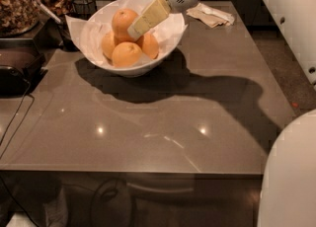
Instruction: Pick orange from white bowl
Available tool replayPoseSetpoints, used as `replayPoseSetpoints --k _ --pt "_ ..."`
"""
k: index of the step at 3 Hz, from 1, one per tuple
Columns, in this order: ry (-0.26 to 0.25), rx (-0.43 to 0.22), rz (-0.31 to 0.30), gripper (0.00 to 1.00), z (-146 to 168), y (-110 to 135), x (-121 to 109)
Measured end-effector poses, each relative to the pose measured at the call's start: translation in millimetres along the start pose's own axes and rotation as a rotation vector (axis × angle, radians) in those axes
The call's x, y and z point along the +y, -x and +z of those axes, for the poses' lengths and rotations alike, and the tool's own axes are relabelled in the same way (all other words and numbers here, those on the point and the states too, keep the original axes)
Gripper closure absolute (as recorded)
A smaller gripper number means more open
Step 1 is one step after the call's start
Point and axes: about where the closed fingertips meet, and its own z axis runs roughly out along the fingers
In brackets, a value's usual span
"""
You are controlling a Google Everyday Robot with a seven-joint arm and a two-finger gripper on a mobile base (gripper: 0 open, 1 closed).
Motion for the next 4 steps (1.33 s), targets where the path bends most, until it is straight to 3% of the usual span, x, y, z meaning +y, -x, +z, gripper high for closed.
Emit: replayPoseSetpoints --k 1,4 --pt "-0.039 -0.018 0.014 0.00 17.1 3.4 -21.8" --pt "0.054 -0.021 -0.021 0.00 57.8 18.0 -15.3"
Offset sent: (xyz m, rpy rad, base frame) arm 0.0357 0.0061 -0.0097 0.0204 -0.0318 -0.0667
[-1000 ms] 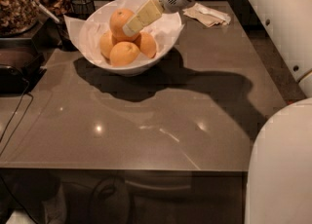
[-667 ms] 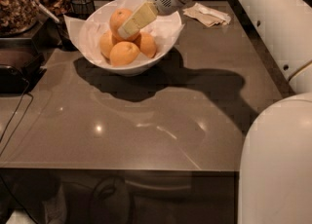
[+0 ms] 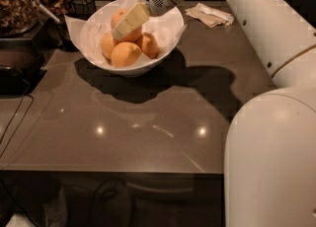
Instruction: Pick orange from white bowl
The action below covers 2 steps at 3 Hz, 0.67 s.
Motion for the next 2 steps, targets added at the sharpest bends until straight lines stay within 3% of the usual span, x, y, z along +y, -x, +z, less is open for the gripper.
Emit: replayPoseSetpoints --k 2 --pt "0.020 0.001 -0.009 0.00 9.7 0.2 -0.2"
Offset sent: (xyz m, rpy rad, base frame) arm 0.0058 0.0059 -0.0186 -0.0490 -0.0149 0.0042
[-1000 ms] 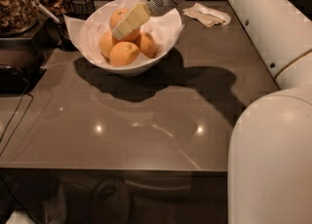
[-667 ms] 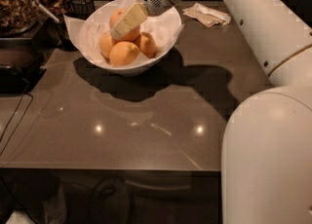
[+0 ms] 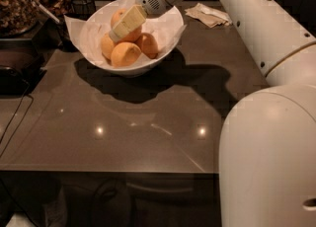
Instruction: Pick orange from white bowl
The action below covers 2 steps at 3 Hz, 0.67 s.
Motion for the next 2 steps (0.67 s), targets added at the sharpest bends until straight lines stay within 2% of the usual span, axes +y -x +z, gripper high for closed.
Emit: replayPoseSetpoints --k 1,2 --pt "-0.035 0.009 -0.026 0.19 4.7 -3.2 -5.5" --pt "-0.036 0.009 -0.026 0.42 5.6 -3.4 -5.8"
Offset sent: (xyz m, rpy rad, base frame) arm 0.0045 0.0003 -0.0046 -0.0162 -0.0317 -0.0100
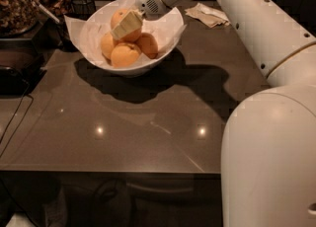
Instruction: Pick orange from white bowl
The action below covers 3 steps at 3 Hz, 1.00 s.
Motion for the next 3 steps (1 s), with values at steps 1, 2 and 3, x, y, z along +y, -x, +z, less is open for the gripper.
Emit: replayPoseSetpoints --k 1,2,3 --pt "0.000 0.000 0.000 0.66 0.2 0.0 0.1" --pt "0.001 0.000 0.000 0.89 0.2 0.1 0.1" --pt "0.009 -0.073 0.006 1.00 -15.2 13.2 2.6"
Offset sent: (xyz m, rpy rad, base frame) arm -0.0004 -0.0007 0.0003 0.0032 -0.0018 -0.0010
